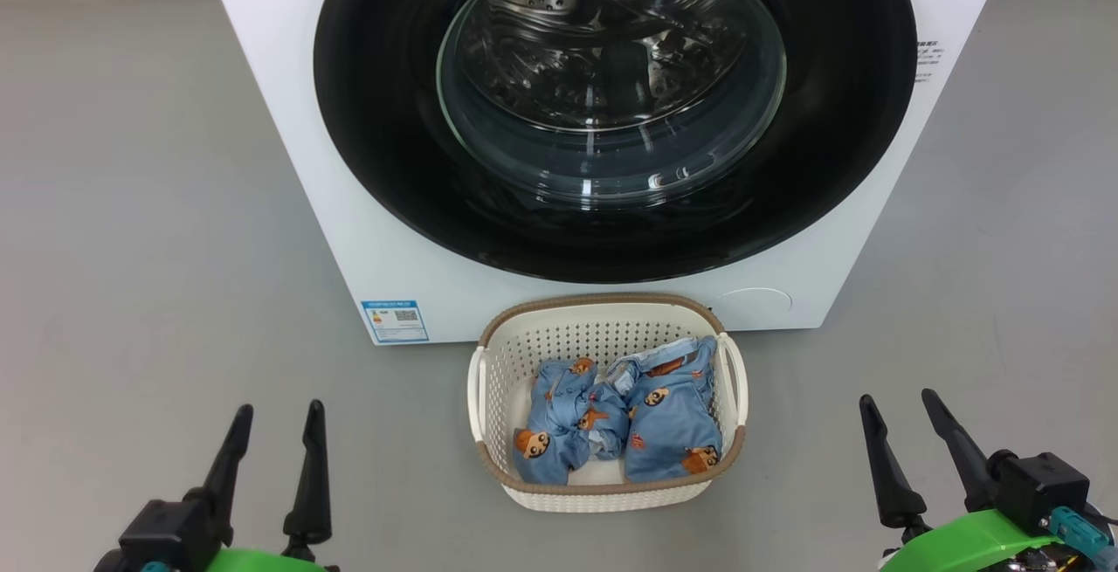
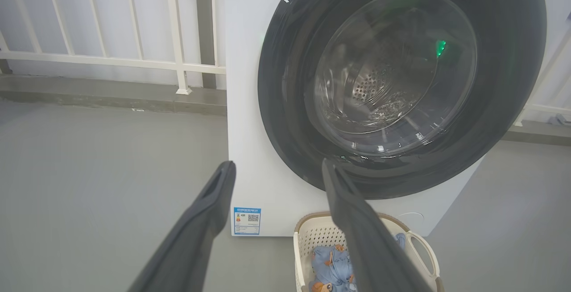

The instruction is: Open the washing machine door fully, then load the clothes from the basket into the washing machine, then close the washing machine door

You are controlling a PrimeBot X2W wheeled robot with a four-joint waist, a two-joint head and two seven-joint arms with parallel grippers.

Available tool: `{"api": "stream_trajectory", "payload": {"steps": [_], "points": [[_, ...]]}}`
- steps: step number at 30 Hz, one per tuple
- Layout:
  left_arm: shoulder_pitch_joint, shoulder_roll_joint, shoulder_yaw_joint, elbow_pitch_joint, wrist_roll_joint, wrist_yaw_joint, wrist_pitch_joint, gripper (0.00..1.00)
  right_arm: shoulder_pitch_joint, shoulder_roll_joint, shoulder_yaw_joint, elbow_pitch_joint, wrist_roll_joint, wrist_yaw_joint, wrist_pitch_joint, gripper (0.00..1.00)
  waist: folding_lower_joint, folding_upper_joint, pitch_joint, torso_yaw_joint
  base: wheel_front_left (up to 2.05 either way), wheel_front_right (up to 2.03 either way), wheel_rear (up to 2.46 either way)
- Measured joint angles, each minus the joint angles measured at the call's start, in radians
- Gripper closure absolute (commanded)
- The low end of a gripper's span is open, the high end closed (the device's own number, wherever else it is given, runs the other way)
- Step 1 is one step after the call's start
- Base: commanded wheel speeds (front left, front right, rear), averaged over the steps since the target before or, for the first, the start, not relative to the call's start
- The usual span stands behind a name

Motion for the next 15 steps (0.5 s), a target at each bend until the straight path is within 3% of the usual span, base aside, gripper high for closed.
{"api": "stream_trajectory", "payload": {"steps": [15], "points": [[0.004,0.017,-0.011,0.030,0.022,0.000,-0.011,0.00,0.001,0.001,-0.034,-0.013,-0.044,0.000,-0.010,0.00,0.0000,0.0000,-0.004,-0.010,0.00,0.00,0.00]]}}
